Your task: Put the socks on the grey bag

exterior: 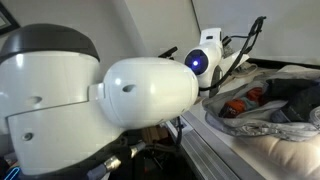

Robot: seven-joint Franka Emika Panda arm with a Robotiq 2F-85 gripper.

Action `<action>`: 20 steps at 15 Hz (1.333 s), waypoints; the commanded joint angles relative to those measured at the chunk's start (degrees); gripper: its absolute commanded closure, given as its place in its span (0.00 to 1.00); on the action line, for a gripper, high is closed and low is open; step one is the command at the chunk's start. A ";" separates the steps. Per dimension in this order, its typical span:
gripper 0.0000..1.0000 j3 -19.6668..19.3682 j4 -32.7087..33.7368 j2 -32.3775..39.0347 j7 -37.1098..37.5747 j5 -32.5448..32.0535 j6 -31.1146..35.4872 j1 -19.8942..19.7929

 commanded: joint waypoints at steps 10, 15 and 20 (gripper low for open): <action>0.85 2.65 -3.69 3.44 -4.90 -0.26 0.00 -4.23; 0.85 2.65 -3.71 3.45 -4.90 -0.26 0.00 -4.23; 0.85 2.65 -3.71 3.45 -4.90 -0.26 0.00 -4.23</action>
